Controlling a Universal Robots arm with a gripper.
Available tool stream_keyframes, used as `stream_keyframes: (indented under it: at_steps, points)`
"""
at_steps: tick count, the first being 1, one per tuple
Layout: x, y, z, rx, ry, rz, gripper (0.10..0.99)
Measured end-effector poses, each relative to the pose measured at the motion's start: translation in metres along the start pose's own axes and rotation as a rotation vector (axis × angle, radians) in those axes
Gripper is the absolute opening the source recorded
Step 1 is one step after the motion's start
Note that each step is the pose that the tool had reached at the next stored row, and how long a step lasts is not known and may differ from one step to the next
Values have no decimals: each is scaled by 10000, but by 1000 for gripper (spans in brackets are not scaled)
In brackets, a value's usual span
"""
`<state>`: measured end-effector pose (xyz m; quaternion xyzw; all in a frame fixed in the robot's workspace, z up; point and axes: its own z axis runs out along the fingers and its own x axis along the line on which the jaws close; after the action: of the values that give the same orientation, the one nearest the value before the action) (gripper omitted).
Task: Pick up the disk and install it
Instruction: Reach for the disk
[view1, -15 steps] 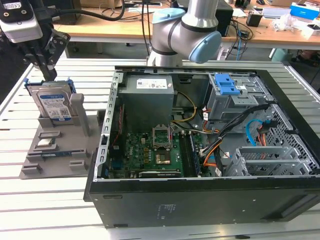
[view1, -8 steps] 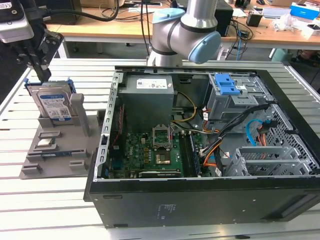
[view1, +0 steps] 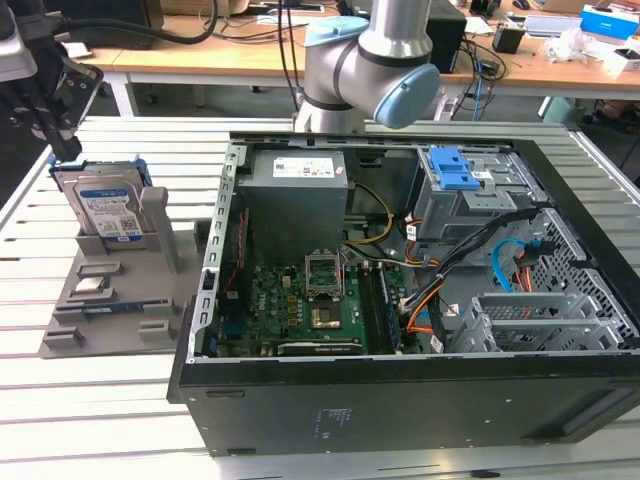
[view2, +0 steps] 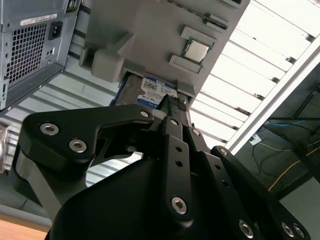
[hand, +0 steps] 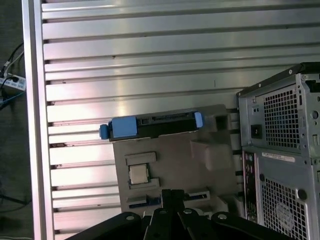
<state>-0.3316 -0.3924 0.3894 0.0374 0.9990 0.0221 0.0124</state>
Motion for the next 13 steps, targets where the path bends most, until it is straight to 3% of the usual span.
stream_keyframes:
  at_steps: [8,13]
  points:
    - [75,45,24,-1,-1,1,106]
    - [202,91,62,-1,-2,1,106]
